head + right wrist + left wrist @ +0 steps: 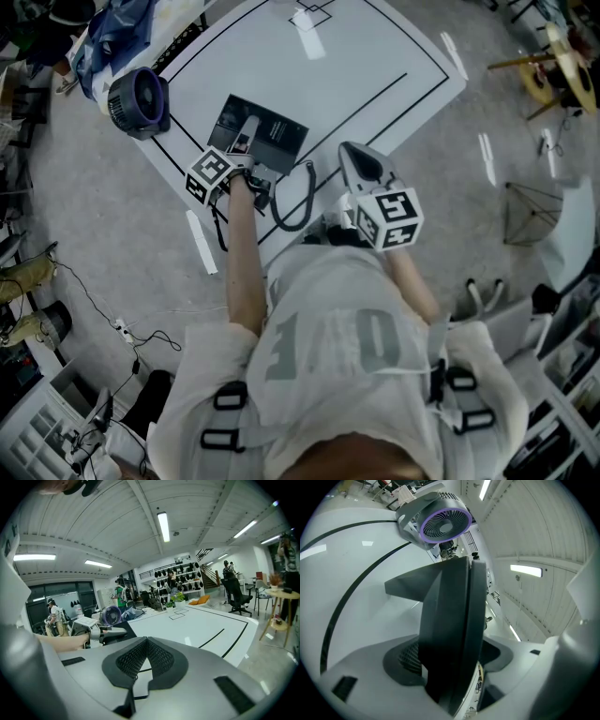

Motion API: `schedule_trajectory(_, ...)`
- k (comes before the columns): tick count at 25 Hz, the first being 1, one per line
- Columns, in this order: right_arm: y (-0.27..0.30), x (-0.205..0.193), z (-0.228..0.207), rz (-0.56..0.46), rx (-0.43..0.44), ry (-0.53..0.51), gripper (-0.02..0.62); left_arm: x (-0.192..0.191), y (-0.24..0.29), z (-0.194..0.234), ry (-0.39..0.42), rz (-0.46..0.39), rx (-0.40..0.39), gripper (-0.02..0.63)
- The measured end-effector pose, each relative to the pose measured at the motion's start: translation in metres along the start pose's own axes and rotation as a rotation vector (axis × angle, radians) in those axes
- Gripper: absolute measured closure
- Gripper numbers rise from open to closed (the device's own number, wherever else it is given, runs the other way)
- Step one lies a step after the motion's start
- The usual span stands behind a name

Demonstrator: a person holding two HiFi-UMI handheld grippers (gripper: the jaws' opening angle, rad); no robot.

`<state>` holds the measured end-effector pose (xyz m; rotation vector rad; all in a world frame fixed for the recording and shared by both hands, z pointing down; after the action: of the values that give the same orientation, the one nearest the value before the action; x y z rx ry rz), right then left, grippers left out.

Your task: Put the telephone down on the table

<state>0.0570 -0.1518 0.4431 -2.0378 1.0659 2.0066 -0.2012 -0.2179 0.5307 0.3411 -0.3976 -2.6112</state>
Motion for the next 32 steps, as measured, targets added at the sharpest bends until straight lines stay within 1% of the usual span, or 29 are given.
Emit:
schedule_trajectory(2, 0.000, 0.001, 0.001, -0.003, 0.003, -0.001, 0.589, 0.000, -0.002, 0.000, -0.007, -0.012, 0.009, 0.304)
schedule_trajectory(6, -0.001, 0.000, 0.004, -0.001, 0.012, -0.003, 0.589, 0.001, -0.008, 0.002, 0.000, -0.045, 0.023, 0.301)
schedule_trajectory(13, -0.004, 0.000, 0.006, -0.003, 0.017, -0.004, 0.589, -0.003, -0.023, 0.005, -0.013, -0.040, 0.028, 0.296)
schedule_trajectory(18, -0.006, -0.001, 0.009, -0.002, 0.023, -0.005, 0.589, -0.006, -0.032, 0.006, 0.002, -0.031, 0.036, 0.296)
schedule_trajectory(24, -0.007, -0.002, 0.011, -0.008, 0.030, -0.003, 0.589, -0.007, -0.047, 0.008, 0.076, -0.054, 0.094, 0.296)
schedule_trajectory(29, -0.010, -0.001, 0.014, -0.012, 0.040, -0.008, 0.589, 0.000, -0.070, 0.001, 0.126, -0.112, 0.136, 0.296)
schedule_trajectory(32, -0.008, 0.001, 0.016, -0.015, 0.041, -0.010, 0.589, 0.011, -0.082, -0.007, 0.193, -0.154, 0.175, 0.297)
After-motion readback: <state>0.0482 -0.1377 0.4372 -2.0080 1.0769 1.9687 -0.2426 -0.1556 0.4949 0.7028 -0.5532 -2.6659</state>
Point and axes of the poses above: the fingertips, and each gripper's own axes: y forward along the fingers, z to its left, x out of its top, the point moved 7 cm from there along -y, backward along the fingers, and after that the axes turned 5 degrees about -y, right-handed, at the moved point
